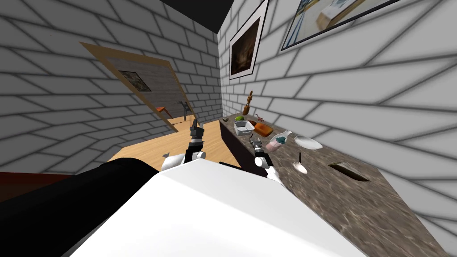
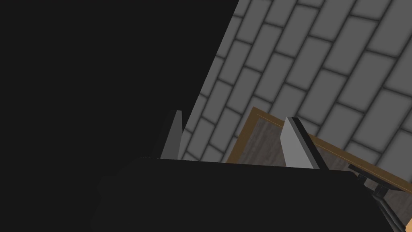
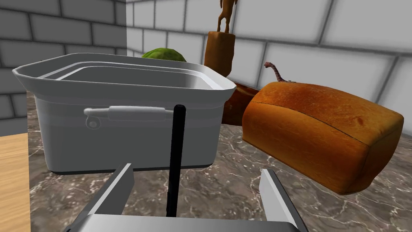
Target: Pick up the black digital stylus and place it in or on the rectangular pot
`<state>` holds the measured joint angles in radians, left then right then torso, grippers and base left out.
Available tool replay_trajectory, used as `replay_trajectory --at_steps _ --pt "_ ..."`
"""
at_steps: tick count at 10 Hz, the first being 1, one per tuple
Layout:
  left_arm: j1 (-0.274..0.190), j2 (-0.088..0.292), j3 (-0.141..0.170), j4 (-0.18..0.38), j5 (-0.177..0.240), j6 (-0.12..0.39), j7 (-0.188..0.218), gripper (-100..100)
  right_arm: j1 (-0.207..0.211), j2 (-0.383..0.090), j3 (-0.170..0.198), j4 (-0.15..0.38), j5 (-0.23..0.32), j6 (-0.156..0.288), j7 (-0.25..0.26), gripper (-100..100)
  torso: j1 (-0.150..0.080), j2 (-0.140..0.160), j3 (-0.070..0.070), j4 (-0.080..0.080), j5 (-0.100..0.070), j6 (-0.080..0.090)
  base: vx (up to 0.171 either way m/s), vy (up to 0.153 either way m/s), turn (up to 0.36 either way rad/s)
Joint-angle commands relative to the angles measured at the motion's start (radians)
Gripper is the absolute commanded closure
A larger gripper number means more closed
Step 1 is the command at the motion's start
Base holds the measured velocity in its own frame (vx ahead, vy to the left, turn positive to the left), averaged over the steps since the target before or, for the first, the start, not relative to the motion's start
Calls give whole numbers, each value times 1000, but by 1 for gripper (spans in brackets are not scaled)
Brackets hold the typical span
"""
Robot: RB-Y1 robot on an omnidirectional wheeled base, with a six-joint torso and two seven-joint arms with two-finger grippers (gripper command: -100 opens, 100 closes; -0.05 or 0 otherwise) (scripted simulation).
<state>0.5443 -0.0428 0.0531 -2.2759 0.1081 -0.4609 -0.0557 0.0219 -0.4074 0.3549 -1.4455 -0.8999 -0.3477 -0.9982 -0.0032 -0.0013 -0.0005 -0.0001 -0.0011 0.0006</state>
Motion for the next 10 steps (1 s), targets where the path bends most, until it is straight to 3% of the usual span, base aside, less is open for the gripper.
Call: replay_trajectory --at_steps 1,3,4,5,10 --pt "0 0 0 0 0 0 0 0 -21 -7 14 32 -35 11 -38 -100 0 0 0 0 0 0 -23 -34 187" --pt "0 0 0 0 0 0 0 0 -23 -5 13 31 -36 14 -35 -100 2 -1 -1 0 0 0 -5 -14 74" --pt "0 0 0 0 0 0 0 0 -23 -6 14 32 -37 15 -39 0 2 -1 -1 0 0 0 0 0 0" --pt "0 0 0 0 0 0 0 0 -39 -17 -4 66 -44 7 -51 -100 3 -2 -1 0 1 0 -40 6 275" --pt "0 0 0 0 0 0 0 0 -85 -53 -57 163 -64 -16 -91 -100 3 2 1 1 1 1 -74 8 188"
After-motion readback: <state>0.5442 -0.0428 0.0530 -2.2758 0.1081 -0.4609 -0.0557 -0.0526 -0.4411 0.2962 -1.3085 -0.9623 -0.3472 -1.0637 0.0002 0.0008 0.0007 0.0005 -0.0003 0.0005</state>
